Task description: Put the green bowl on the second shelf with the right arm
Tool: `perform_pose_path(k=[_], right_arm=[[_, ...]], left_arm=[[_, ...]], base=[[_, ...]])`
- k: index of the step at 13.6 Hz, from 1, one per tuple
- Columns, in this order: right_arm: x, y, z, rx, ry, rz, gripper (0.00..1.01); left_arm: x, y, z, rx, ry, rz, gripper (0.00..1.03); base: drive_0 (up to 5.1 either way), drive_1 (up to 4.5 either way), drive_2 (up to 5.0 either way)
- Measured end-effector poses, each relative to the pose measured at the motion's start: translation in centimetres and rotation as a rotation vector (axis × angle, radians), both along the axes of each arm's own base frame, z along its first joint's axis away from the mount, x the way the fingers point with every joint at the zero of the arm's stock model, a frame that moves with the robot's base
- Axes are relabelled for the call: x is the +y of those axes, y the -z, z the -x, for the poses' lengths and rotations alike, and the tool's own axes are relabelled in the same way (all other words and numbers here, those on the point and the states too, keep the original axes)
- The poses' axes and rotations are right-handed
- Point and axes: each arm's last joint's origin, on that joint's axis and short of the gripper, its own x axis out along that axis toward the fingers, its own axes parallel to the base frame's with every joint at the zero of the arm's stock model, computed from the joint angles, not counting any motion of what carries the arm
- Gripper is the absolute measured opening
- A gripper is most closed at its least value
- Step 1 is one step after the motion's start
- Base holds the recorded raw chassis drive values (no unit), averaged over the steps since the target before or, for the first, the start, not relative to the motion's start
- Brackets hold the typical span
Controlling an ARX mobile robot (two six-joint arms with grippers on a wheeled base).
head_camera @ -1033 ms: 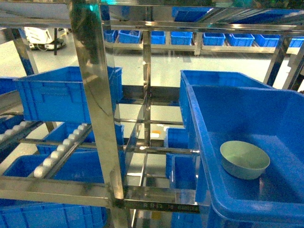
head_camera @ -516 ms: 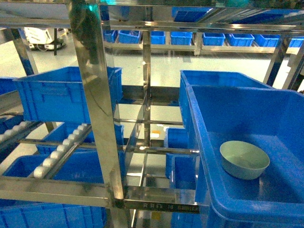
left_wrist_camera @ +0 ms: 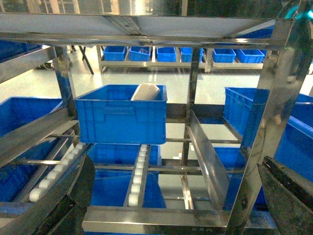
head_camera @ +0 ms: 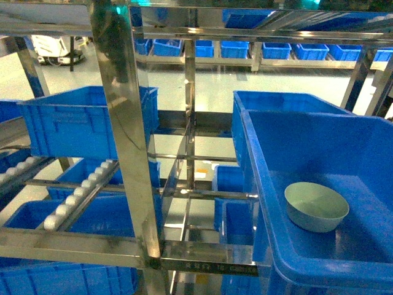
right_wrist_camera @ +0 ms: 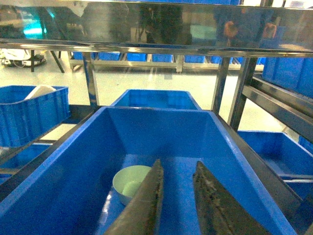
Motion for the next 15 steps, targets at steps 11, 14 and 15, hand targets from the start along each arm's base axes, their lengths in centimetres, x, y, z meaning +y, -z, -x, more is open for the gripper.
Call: perform_pose_path(k=[11, 14, 15], right_arm=[[0.9, 1.9, 1.9, -0.01, -0.003, 0.005, 0.02], [0.9, 1.9, 1.9, -0.01, -0.003, 0.005, 0.02], [0.9, 1.9, 1.9, -0.01, -0.003, 0.006, 0.08]], left_arm=[[0.0, 0.0, 0.0, 0.0, 0.0, 0.0, 0.98], [0.0, 0.0, 0.0, 0.0, 0.0, 0.0, 0.98], [0.0, 0.0, 0.0, 0.0, 0.0, 0.0, 0.98]], base=[[0.0, 0.0, 0.0], [0.0, 0.0, 0.0], [0.0, 0.0, 0.0]])
